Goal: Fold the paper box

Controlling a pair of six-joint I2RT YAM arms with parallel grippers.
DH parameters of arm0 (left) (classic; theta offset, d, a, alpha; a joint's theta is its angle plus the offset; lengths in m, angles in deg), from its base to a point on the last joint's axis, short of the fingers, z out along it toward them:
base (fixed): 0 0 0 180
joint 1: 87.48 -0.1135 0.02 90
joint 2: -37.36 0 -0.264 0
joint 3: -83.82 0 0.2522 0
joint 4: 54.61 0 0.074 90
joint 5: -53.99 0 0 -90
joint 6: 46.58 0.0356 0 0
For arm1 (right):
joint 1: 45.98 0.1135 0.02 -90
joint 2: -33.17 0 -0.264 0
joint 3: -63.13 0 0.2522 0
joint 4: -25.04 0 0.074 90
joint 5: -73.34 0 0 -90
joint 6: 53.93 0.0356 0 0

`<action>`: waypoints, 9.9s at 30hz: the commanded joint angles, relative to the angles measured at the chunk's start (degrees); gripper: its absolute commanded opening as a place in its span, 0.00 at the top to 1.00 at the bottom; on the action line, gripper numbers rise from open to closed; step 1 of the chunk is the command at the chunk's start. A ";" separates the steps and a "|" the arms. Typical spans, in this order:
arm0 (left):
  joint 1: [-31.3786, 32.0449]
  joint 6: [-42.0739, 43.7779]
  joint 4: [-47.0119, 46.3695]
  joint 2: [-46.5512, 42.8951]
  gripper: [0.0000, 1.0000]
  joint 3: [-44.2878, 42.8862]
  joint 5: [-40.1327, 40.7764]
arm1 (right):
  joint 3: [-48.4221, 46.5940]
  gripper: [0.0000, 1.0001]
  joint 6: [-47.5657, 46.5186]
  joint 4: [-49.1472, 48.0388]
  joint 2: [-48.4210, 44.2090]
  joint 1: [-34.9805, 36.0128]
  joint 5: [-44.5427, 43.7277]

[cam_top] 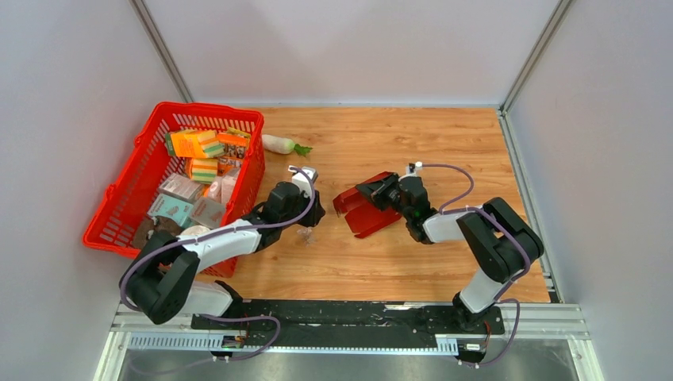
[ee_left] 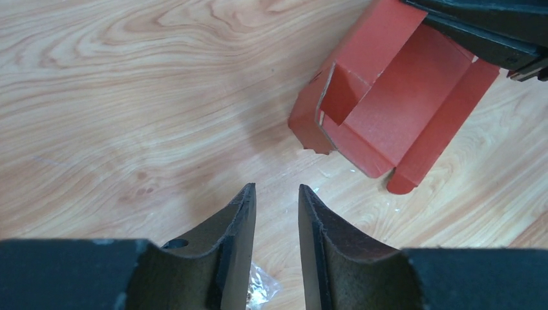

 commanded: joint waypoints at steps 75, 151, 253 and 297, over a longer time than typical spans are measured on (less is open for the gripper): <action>14.88 -10.90 18.91 29.91 1.00 -32.63 45.61 | 3.66 1.00 14.28 10.42 -4.41 4.26 -5.49; 14.80 -3.86 10.53 21.20 1.00 -22.24 33.38 | -26.84 0.52 -43.82 54.46 -3.88 -3.92 9.53; 14.27 -9.57 17.66 22.78 1.00 -25.14 31.62 | -15.76 0.73 -64.02 53.84 -11.36 3.73 -20.70; 14.27 -7.99 14.93 21.02 1.00 -23.21 30.92 | -33.42 1.00 -44.17 73.08 -2.91 8.12 -19.82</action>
